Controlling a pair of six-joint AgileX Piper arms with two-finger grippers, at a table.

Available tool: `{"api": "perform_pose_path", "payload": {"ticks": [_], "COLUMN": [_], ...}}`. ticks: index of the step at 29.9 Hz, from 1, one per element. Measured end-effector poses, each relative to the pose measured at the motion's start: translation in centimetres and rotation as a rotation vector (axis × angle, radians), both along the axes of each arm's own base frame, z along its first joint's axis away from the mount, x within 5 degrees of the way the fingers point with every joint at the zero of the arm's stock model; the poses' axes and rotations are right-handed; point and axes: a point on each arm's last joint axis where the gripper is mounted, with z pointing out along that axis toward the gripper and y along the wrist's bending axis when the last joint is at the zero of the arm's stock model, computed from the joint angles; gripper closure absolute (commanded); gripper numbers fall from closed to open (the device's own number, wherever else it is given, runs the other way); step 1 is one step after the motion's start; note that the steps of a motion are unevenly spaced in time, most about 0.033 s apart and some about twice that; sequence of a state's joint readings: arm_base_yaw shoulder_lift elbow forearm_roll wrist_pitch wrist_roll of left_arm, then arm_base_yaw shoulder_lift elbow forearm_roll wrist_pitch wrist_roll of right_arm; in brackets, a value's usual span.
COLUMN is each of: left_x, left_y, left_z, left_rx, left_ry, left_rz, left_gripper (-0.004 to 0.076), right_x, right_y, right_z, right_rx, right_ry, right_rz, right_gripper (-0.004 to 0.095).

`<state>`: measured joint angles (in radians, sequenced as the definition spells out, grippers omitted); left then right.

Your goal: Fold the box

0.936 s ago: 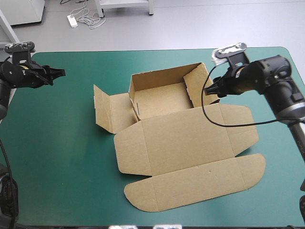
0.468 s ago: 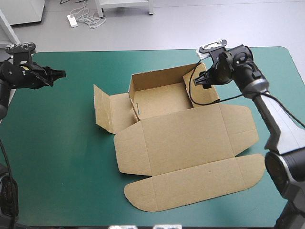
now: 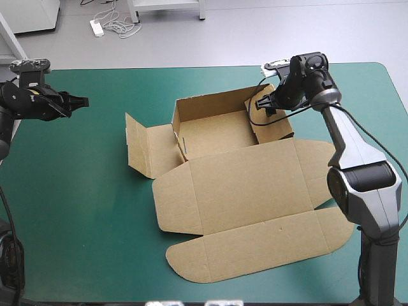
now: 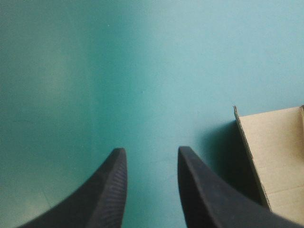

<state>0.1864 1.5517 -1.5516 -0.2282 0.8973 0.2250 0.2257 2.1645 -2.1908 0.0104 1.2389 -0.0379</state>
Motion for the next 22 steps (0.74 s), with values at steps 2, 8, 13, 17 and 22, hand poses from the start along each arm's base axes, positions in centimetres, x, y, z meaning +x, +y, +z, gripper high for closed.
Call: {"api": "perform_pose_path", "payload": {"ticks": [2, 8, 13, 17, 22], "left_x": [0.0, 0.0, -0.1, -0.2, -0.2], "left_y": [0.0, 0.0, 0.0, -0.1, -0.1], "left_z": [0.0, 0.0, -0.1, -0.1, -0.2], "left_rx": [0.001, 0.016, 0.016, 0.015, 0.014], "left_ry": [0.000, -0.001, 0.009, 0.022, 0.027], "left_rz": [-0.001, -0.015, -0.021, -0.024, -0.026], "left_gripper": [0.0464, 0.0464, 0.0464, 0.0464, 0.0464], "right_x": [0.2, 0.4, 0.6, 0.9, 0.9], "right_y": [0.1, 0.3, 0.4, 0.3, 0.3], "right_z": [-0.8, -1.5, -1.8, -2.3, -2.2], "right_rx": [0.002, 0.009, 0.012, 0.009, 0.021], "right_ry": [0.019, 0.035, 0.039, 0.046, 0.040], "right_rz": [0.009, 0.028, 0.034, 0.033, 0.031], "right_gripper": [0.0340, 0.0646, 0.0794, 0.0918, 0.0925]}}
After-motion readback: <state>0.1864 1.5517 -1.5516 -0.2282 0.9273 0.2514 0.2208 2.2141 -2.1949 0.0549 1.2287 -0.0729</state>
